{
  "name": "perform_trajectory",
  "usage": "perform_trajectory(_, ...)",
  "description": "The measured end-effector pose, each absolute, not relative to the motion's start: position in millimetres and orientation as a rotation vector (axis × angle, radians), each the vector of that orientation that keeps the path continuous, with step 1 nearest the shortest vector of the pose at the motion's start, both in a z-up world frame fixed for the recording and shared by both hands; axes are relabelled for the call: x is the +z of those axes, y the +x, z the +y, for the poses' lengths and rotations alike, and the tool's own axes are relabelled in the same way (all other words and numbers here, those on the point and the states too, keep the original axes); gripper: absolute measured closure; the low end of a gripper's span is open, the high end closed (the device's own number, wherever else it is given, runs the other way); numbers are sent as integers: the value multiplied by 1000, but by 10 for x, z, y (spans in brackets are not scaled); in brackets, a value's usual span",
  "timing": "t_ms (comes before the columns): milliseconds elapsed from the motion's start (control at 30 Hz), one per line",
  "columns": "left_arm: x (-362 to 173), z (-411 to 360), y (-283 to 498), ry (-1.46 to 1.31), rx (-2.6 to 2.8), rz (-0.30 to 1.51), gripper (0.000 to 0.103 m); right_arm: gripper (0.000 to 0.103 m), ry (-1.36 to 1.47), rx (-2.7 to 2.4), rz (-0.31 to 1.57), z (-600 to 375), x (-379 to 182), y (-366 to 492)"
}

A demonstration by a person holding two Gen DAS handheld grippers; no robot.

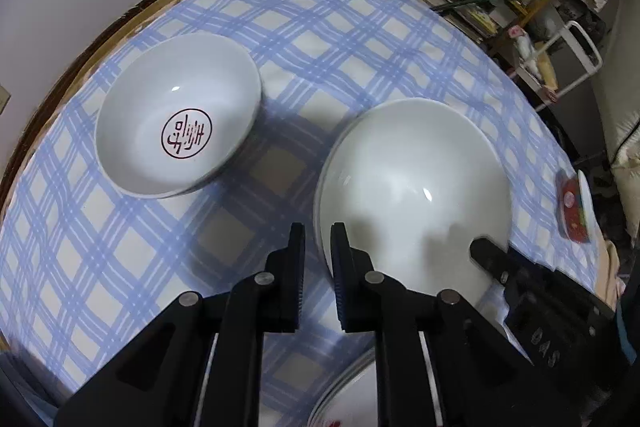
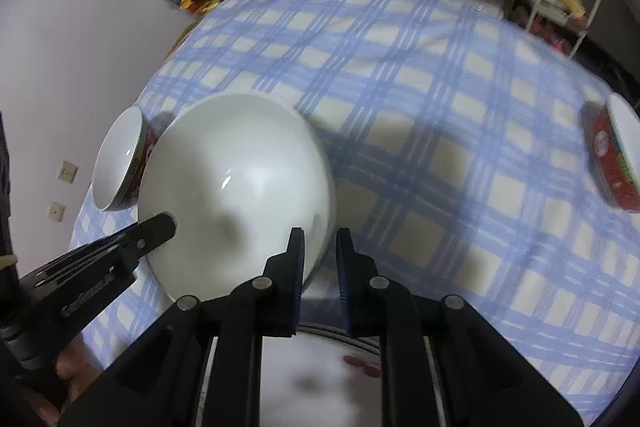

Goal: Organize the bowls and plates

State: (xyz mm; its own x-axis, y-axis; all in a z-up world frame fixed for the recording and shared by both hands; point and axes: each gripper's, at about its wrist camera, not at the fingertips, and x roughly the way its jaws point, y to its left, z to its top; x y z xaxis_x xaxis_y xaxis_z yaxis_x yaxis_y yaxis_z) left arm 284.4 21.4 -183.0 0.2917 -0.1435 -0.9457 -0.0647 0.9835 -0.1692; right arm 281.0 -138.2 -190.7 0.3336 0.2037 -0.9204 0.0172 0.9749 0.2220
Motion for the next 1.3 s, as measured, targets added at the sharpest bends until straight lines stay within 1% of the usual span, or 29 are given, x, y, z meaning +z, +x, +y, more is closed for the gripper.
perform_trajectory(33,-1794,228,2828,-180,-61,1280,88,86,200,104,1202,-1401,-1853,2796)
perform_trajectory(67,-1760,237,2810,-166,-60,1279,84,84,210,95,1190,-1425,-1815,2792)
perform_trajectory(100,-1722,248,2790,-151,-53,1274,81,77,234,94,1184,-1455,-1775,2796)
perform_trajectory(133,-1649,267,2751,-132,-49,1261,81,72,252,93,1183,-1481,-1746,2805)
perform_trajectory(167,-1598,285,2728,-108,-33,1255,81,62,271,94,1179,-1502,-1702,2816)
perform_trajectory(200,-1532,311,2700,-58,9,1243,81,55,278,95,1173,-1508,-1665,2822)
perform_trajectory(233,-1496,334,2688,-22,36,1237,79,54,278,95,1161,-1503,-1617,2831)
perform_trajectory(267,-1438,375,2661,26,73,1227,75,53,268,104,1147,-1481,-1563,2842)
perform_trajectory(300,-1388,436,2645,48,94,1218,68,52,256,114,1139,-1455,-1524,2852)
perform_trajectory(333,-1358,484,2641,47,100,1215,63,49,242,125,1131,-1413,-1482,2870)
perform_trajectory(367,-1314,580,2640,25,109,1206,53,41,233,137,1121,-1369,-1444,2888)
perform_trajectory(400,-1280,670,2647,7,122,1199,50,32,229,152,1110,-1319,-1405,2909)
perform_trajectory(467,-1230,850,2670,-23,154,1191,49,26,224,179,1093,-1228,-1343,2933)
perform_trajectory(533,-1221,1002,2710,-49,166,1195,43,22,212,226,1075,-1097,-1294,2971)
perform_trajectory(567,-1224,1077,2737,-50,158,1197,41,18,206,245,1067,-1031,-1279,3003)
perform_trajectory(600,-1233,1129,2761,-38,154,1196,39,16,201,260,1060,-975,-1275,3033)
perform_trajectory(733,-1283,1325,2858,1,201,1178,37,16,173,329,1050,-685,-1278,3182)
perform_trajectory(867,-1409,1496,2940,-71,198,1205,32,16,122,358,1054,-410,-1317,3312)
perform_trajectory(1000,-1566,1598,3029,-136,207,1239,32,16,59,361,1029,-190,-1363,3431)
perform_trajectory(1300,-1802,1639,3188,-182,201,1261,32,16,36,387,1131,32,-1635,3733)
